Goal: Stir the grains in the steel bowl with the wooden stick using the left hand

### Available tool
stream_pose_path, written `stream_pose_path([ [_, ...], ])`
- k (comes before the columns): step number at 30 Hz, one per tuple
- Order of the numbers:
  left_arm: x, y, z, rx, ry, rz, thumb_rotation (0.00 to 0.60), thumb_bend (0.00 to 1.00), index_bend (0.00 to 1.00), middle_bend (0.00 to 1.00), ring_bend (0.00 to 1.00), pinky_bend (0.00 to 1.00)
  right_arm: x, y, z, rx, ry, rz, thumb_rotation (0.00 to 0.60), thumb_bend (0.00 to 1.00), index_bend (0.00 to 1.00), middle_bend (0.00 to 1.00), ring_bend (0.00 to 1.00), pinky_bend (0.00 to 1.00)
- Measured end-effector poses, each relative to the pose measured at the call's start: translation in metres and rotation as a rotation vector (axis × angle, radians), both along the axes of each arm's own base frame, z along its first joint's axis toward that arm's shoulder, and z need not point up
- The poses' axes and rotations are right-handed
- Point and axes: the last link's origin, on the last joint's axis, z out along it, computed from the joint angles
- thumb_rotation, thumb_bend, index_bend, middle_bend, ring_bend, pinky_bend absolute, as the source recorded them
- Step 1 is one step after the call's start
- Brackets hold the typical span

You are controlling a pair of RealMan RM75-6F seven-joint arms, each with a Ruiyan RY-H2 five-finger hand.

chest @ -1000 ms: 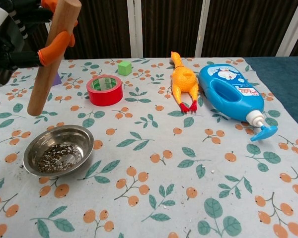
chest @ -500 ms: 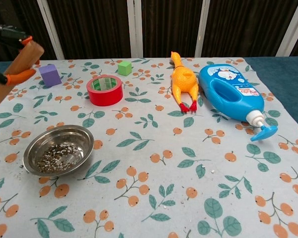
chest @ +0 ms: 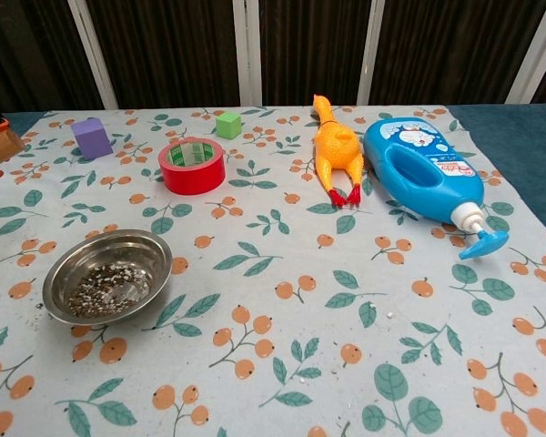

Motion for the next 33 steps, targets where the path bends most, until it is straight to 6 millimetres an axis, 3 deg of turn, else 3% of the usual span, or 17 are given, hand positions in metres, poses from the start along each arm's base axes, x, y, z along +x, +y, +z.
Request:
stream_pose_path([
  [4, -0.004, 0.004, 0.003, 0.018, 0.090, -0.014, 0.600, 0.84, 0.62, 0.72, 0.26, 0.17, 0.000, 0.001, 0.000, -0.002, 0.001, 0.002, 0.600, 0.32, 0.00, 0.00, 0.00, 0.00],
  [12, -0.006, -0.001, -0.017, -0.035, 0.160, -0.003, 0.600, 0.59, 0.57, 0.67, 0.25, 0.15, 0.001, 0.002, 0.000, -0.002, 0.004, 0.002, 0.600, 0.32, 0.00, 0.00, 0.00, 0.00],
  [16, -0.002, -0.006, -0.028, -0.059, 0.115, 0.024, 0.600, 0.43, 0.47, 0.53, 0.21, 0.09, 0.001, 0.002, 0.001, -0.004, 0.003, 0.002, 0.600, 0.32, 0.00, 0.00, 0.00, 0.00],
  [18, 0.000, -0.009, -0.032, -0.064, 0.111, 0.034, 0.600, 0.34, 0.37, 0.40, 0.17, 0.04, 0.000, 0.003, 0.001, -0.004, 0.002, 0.002, 0.600, 0.32, 0.00, 0.00, 0.00, 0.00],
  [21, 0.002, -0.011, -0.036, -0.064, 0.104, 0.054, 0.600, 0.30, 0.30, 0.31, 0.13, 0.02, 0.000, 0.003, 0.002, -0.004, 0.001, 0.002, 0.600, 0.32, 0.00, 0.00, 0.00, 0.00],
  [33, 0.012, -0.024, -0.024, -0.031, -0.031, 0.208, 0.600, 0.28, 0.19, 0.18, 0.03, 0.00, 0.000, 0.003, 0.002, 0.006, 0.003, 0.008, 0.600, 0.32, 0.00, 0.00, 0.00, 0.00],
])
